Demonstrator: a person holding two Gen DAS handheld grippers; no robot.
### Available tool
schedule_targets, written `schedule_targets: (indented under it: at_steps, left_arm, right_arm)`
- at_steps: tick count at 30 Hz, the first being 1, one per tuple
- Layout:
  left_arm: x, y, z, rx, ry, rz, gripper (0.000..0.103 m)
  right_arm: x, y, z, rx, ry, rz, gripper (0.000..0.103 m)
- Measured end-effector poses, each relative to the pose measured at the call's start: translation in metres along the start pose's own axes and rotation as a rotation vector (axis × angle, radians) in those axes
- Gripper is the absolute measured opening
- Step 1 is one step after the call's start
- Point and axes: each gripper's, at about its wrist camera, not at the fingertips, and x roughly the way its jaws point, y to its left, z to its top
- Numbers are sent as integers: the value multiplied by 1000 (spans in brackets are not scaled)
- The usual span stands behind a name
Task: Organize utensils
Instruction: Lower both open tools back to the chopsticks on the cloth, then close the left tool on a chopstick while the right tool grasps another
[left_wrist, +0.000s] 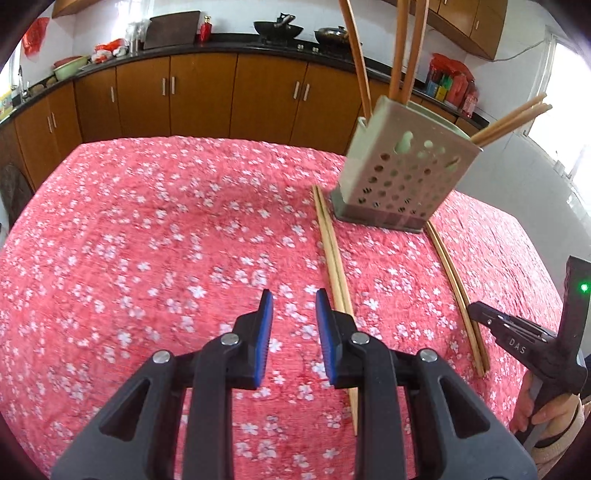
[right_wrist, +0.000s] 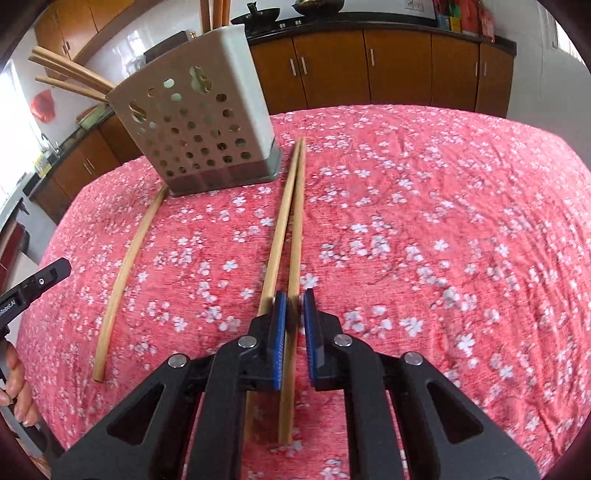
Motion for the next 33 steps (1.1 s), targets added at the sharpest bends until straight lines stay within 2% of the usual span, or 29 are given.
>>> schedule_targets:
  at_steps: [3, 6, 12, 20, 28, 30, 33]
  left_arm:
    - [5, -6, -1, 6, 13, -28, 25]
    - [12, -12, -5, 19, 32, -53, 24]
    - [29, -22, -12, 42, 74, -66, 18]
    - [39, -26, -17, 84, 80, -10, 17]
    - [52, -45, -15, 158, 68, 92, 16]
    - [55, -45, -13, 150, 62, 114, 9]
    - [58, -31, -5, 100, 59, 141, 8]
  right_arm:
    - [-2, -10, 0, 28, -23, -72, 8]
    - [-4, -24, 1, 77, -32, -84, 7]
    - [-4, -26, 0, 48, -39, -102, 8]
    - [-6, -26, -2, 42, -41, -104, 8]
    - [-5, -18, -2, 15, -37, -110, 8]
    - [-4, -16, -2, -1, -39, -115, 8]
    - [-2, -19, 0, -9, -45, -127, 8]
